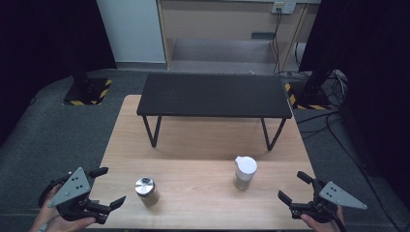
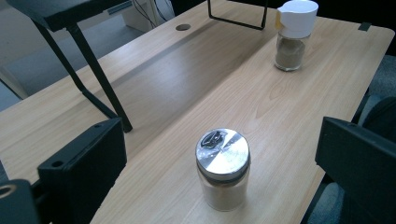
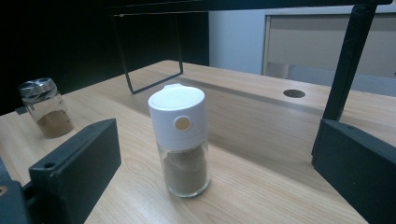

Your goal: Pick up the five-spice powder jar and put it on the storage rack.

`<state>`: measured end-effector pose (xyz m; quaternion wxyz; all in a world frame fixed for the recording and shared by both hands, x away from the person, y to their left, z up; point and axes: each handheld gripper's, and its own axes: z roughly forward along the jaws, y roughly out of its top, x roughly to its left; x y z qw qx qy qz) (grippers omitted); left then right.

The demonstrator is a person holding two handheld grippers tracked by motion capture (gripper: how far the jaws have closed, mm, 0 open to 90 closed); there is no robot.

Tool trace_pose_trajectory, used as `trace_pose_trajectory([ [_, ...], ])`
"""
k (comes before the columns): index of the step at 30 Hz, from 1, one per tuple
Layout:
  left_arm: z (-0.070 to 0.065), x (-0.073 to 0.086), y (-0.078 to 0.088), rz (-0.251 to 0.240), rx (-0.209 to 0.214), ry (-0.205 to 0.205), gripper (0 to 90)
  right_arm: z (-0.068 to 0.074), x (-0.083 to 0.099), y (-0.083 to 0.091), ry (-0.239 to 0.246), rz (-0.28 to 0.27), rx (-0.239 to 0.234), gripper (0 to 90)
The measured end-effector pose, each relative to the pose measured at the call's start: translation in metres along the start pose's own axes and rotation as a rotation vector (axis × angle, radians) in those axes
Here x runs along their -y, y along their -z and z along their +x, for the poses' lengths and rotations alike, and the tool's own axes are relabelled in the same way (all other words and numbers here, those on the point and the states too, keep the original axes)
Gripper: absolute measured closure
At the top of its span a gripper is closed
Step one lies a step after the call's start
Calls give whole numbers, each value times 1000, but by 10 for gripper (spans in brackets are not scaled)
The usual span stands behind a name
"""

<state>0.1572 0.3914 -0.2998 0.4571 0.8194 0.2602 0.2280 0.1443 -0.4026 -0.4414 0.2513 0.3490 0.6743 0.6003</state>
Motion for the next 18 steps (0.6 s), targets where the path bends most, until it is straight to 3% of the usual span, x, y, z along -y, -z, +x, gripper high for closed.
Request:
trace_pose_trajectory([
  [11, 17, -12, 3, 44, 7, -14, 11, 0, 0, 0, -1, 0, -1, 19],
  [18, 29, -15, -10, 99, 30, -11, 15, 0, 0, 0, -1, -2, 0, 19],
])
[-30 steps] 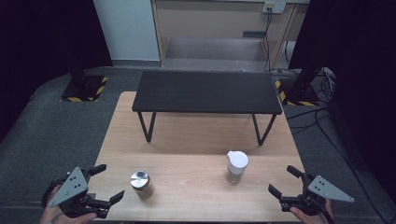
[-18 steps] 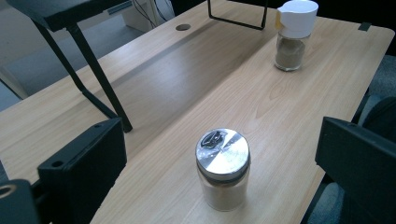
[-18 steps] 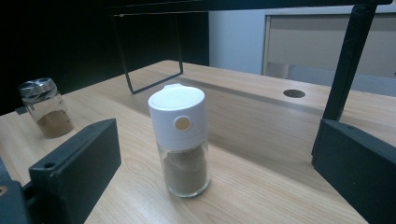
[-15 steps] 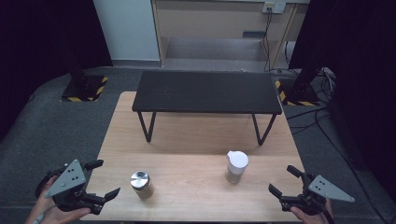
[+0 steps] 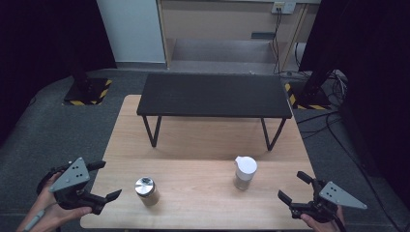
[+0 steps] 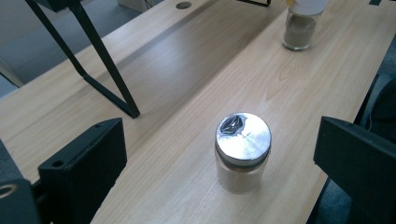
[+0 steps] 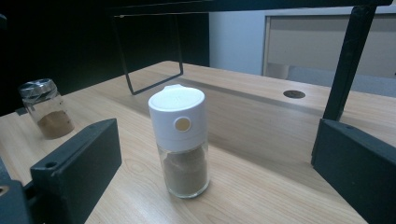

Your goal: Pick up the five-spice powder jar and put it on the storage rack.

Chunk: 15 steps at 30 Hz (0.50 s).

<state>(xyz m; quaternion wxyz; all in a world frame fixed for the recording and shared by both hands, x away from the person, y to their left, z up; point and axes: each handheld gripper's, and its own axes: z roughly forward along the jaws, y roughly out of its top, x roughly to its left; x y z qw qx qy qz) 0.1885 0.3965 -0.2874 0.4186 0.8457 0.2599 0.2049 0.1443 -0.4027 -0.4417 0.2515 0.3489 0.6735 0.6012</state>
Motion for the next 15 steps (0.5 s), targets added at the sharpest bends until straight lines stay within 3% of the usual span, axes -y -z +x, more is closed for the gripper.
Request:
trace_pose_trajectory([
  [15, 8, -3, -38, 74, 67, -30, 27, 1, 0, 1, 3, -2, 5, 22],
])
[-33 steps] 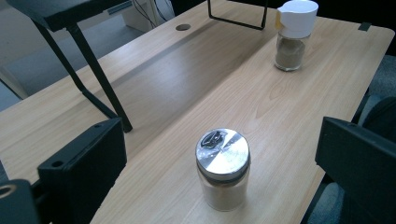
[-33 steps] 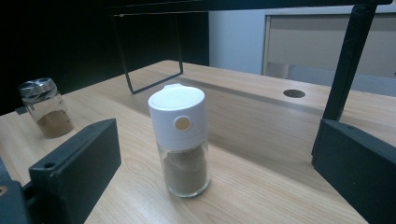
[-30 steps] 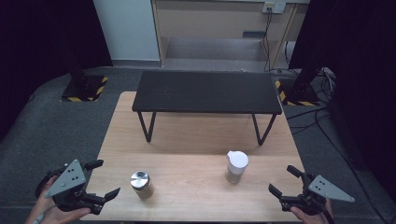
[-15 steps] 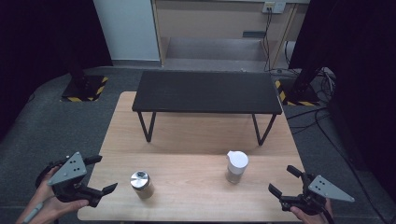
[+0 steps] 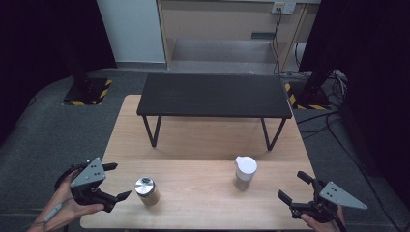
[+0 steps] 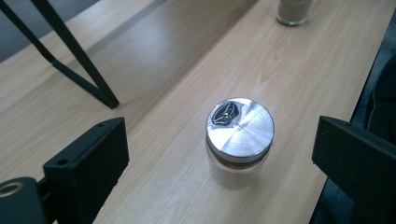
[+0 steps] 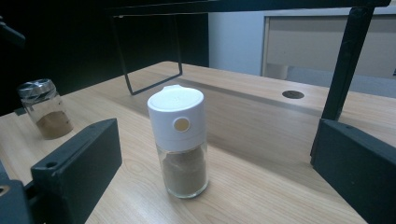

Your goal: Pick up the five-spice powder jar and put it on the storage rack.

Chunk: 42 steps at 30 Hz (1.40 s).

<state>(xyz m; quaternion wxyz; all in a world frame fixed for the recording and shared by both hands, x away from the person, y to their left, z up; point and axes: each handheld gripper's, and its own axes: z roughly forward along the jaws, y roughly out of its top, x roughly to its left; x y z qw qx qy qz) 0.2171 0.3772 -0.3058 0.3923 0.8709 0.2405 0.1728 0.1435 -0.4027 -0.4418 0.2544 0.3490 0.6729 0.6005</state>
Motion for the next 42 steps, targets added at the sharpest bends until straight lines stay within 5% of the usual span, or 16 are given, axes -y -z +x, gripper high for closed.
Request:
trace_pose_trajectory([
  [10, 7, 0, -41, 50, 65, 10, 45, 0, 1, 1, -2, -5, 1, 24],
  [20, 10, 9, -67, 46, 103, 15, 85, 0, 1, 1, -4, -7, 3, 25],
  [27, 10, 16, -75, 36, 112, 12, 163, 0, 1, 1, -3, -10, 2, 27],
  [32, 10, 25, -78, 3, 111, 10, 310, 0, 1, 1, -2, -9, 2, 28],
  [42, 9, 20, -77, 7, 107, 7, 330, 0, 1, 1, -3, -9, 2, 31],
])
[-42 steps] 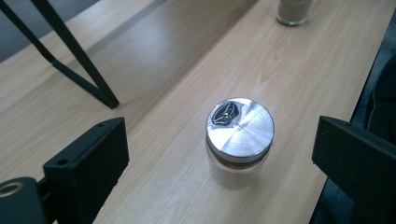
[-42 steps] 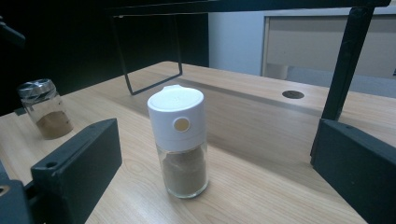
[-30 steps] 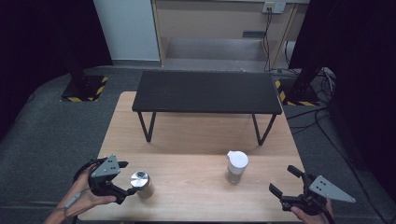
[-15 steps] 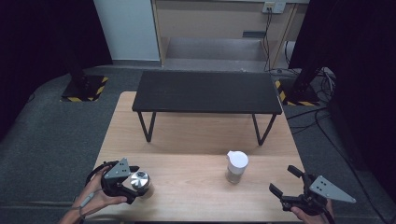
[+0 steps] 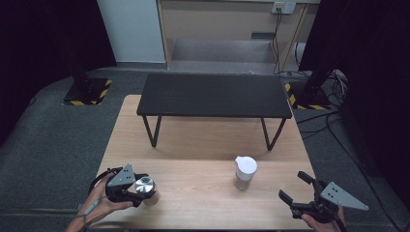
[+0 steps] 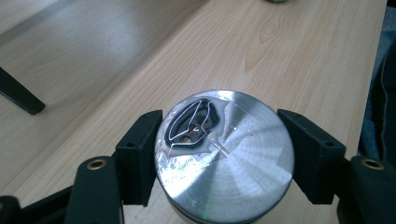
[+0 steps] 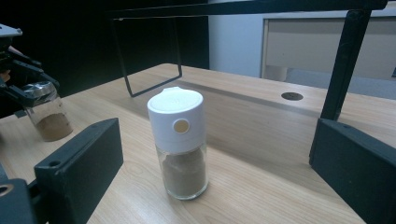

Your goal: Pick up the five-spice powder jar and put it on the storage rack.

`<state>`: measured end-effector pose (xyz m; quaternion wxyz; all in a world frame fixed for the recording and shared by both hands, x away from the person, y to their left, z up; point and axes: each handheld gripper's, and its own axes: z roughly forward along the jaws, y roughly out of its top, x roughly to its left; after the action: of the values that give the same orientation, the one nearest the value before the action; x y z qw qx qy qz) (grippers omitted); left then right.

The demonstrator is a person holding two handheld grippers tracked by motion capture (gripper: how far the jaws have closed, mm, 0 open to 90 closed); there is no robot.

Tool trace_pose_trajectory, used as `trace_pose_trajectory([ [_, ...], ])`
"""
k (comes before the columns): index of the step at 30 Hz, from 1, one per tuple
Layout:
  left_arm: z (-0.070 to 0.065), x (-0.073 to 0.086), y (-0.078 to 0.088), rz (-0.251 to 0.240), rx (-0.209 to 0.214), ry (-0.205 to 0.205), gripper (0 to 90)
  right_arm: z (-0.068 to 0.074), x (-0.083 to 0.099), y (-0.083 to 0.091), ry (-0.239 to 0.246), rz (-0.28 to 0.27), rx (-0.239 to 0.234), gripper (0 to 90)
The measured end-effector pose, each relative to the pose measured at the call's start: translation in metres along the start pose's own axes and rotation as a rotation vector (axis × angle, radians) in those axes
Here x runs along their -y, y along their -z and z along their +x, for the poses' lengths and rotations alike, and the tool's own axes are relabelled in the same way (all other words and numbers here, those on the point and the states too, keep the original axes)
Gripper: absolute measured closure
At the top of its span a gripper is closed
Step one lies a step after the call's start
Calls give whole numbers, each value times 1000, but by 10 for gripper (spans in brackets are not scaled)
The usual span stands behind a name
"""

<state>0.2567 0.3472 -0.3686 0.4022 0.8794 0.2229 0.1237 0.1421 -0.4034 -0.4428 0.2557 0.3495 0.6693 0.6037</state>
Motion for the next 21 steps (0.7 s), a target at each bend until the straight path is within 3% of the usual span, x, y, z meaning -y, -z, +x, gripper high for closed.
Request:
trace_pose_trajectory([
  [9, 1, -11, 4, -5, 25, -4, 333, 0, 0, 0, -1, -2, -2, 31],
  [21, 2, -56, 30, -22, 53, -55, 333, -1, 1, 0, -4, -6, -4, 31],
])
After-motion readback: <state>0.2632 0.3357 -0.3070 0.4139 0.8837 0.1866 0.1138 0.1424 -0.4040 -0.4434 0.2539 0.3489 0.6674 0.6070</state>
